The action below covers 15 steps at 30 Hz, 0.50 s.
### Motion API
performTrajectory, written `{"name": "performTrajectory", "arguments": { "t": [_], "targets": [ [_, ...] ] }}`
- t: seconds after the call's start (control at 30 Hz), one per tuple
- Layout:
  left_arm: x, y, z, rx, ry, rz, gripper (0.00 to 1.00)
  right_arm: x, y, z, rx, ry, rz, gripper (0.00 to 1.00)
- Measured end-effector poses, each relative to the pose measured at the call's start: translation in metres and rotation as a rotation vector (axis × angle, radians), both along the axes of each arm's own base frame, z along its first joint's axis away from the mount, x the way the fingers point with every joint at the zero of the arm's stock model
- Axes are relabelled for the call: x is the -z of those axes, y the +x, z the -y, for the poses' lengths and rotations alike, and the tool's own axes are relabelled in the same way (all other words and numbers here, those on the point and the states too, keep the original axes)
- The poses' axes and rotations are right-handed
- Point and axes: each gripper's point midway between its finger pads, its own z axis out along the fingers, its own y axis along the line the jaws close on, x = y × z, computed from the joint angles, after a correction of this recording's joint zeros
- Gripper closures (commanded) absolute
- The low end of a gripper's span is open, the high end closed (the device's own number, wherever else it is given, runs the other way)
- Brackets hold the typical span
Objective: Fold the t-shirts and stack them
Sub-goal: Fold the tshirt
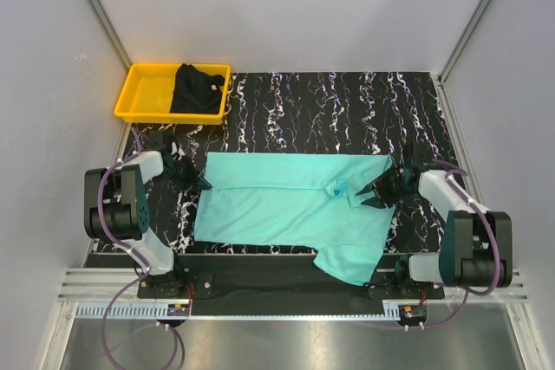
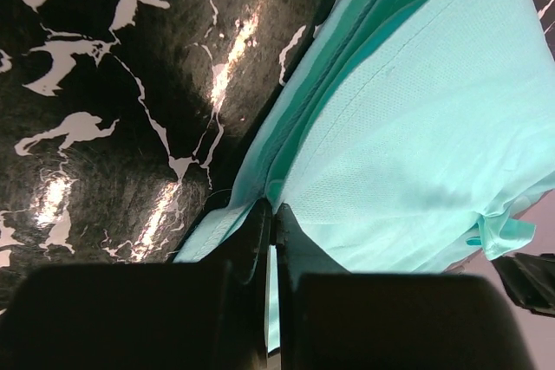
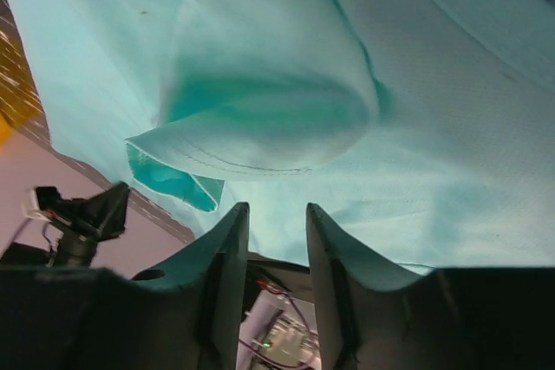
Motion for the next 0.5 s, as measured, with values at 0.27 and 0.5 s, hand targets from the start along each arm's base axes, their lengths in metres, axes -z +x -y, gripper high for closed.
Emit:
{"name": "performTrajectory", "arguments": {
  "t": [0.27, 0.5],
  "targets": [
    [0.0, 0.0, 0.001, 0.008, -0.004, 0.004, 1.0, 0.016, -0.005, -0.001, 0.144, 0.035, 0.03, 0.57],
    [-0.001, -0.001, 0.001, 0.018, -0.005, 0.008, 0.99, 0.045, -0.015, -0.003, 0.168, 0.046, -0.019, 0.54]
  ]
}}
